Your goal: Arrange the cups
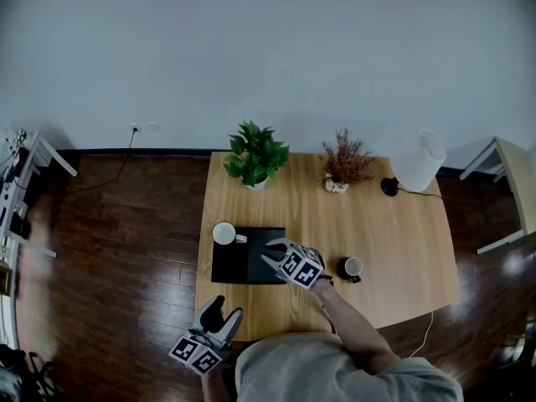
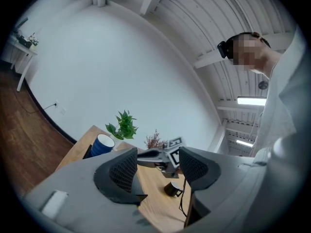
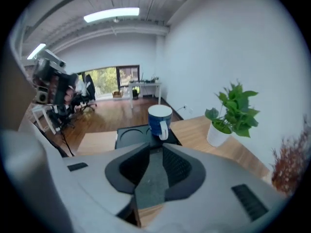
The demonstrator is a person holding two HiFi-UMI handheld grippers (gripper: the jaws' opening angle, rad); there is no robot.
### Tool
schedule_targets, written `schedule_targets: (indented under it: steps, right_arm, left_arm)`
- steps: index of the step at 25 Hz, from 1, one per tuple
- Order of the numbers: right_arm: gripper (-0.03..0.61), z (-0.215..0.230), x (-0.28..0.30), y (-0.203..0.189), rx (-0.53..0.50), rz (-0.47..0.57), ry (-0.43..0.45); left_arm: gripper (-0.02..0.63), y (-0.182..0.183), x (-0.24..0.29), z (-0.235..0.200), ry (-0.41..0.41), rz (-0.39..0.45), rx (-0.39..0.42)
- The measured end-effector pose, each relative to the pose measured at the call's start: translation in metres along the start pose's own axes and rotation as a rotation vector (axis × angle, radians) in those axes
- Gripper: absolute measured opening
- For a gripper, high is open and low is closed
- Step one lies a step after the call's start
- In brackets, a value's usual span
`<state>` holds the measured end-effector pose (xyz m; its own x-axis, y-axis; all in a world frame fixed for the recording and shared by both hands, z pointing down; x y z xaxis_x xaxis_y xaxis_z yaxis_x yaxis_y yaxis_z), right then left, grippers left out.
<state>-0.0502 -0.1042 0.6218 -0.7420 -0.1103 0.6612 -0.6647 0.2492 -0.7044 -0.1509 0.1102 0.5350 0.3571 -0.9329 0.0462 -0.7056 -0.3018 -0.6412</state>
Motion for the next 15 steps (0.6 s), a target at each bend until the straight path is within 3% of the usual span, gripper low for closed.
schedule_targets:
  steps: [2,4,7,10,11,12,15]
  right_arm:
    - [0.091,-0.018,-0.046,-0.019,0.076,0.096,-0.048]
    - [0.097,-0.038,-0.087,-0.051,0.130,0.103,-0.092]
    - [0.101,-0.070,-0.138,-0.116,0.209,-0.006,-0.163]
    - [0.103,-0.093,-0.177,-0.182,0.351,-0.113,-0.264]
    - [0.128,-0.098,-0.185,-0.201,0.402,-0.146,-0.300]
    - [0.219,-0.102,-0.192,-0.219,0.453,-0.172,-0.333]
    - [0.221,-0.114,-0.207,-0.259,0.572,-0.214,-0.395]
  left_arm:
    - [0.255,-0.002,0.008,0.002,-0.012,-0.029,0.015]
    - [0.255,-0.003,0.018,0.006,-0.023,-0.063,0.030]
    - [0.255,-0.005,0.033,0.012,-0.044,-0.111,0.047]
    - [0.256,-0.010,0.047,0.016,-0.064,-0.141,0.039]
    - [0.255,-0.013,0.051,0.017,-0.071,-0.152,0.035]
    - [0.255,-0.015,0.056,0.018,-0.079,-0.165,0.033]
    - [0.255,-0.021,0.068,0.025,-0.102,-0.202,0.040]
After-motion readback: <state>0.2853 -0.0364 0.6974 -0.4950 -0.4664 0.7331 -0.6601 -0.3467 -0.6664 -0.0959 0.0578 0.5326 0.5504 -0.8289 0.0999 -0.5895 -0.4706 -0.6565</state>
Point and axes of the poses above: the fingertips, and each gripper's own axes: x forward along the fingers, z to its right, y out of its top, the point moved 6 cm from there along -x, backward along the fingers, and after that the axes turned 15 degrees about -x, right-handed, at the moved point
